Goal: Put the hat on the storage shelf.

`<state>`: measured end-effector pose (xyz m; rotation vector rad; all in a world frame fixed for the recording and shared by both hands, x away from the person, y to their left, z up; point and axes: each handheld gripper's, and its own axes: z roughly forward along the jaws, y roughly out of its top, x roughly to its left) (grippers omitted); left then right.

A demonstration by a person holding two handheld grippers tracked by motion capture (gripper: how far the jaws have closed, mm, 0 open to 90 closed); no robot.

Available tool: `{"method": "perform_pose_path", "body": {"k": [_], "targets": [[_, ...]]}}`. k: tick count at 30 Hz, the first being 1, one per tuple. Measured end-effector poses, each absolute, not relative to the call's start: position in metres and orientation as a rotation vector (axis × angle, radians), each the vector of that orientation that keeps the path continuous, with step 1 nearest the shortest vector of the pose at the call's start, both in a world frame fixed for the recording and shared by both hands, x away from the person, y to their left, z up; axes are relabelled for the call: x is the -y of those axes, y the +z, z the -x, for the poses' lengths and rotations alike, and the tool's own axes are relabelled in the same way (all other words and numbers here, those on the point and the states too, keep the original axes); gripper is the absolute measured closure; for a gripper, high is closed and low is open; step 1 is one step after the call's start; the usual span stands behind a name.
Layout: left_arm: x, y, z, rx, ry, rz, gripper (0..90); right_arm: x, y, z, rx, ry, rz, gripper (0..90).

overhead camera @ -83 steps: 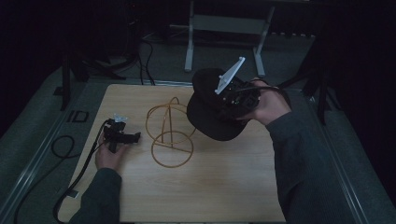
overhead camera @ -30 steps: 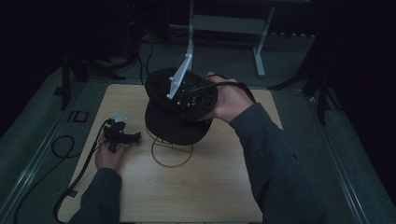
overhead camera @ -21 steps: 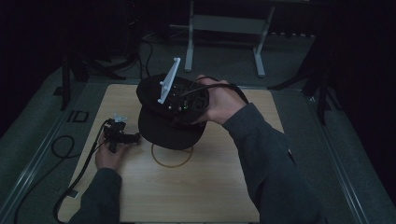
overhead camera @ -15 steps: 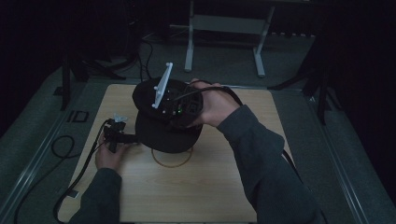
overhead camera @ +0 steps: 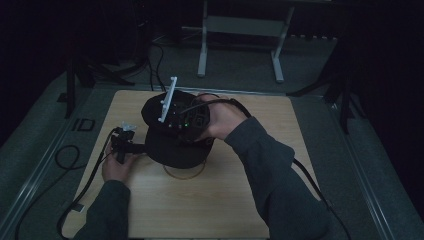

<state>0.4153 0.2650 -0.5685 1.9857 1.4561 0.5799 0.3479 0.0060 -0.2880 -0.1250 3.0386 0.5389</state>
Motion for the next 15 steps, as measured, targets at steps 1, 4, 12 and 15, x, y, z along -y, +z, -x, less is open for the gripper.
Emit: {"method": "perform_pose_path", "body": {"k": [1, 4, 12, 15], "targets": [[-0.265, -0.5685, -0.4153, -1.456, 0.579, -1.986, 3.3, -0.0064, -0.2889, -0.3487, -3.04, 0.541, 0.123, 72.0], [-0.265, -0.5686, -0.4153, -1.457, 0.579, -1.985, 3.3, -0.0074, -0.2904, -0.3494, -3.043, 0.541, 0.123, 70.9], [-0.2651, -0.5685, -0.4153, -1.457, 0.578, -1.986, 3.3, -0.0112, -0.2933, -0.3496, -3.046, 0.565, 0.111, 70.3], [-0.2651, -0.5685, -0.4152, -1.457, 0.577, -1.986, 3.3, -0.0086, -0.2877, -0.3492, -3.056, 0.661, 0.121, 69.7]]}}
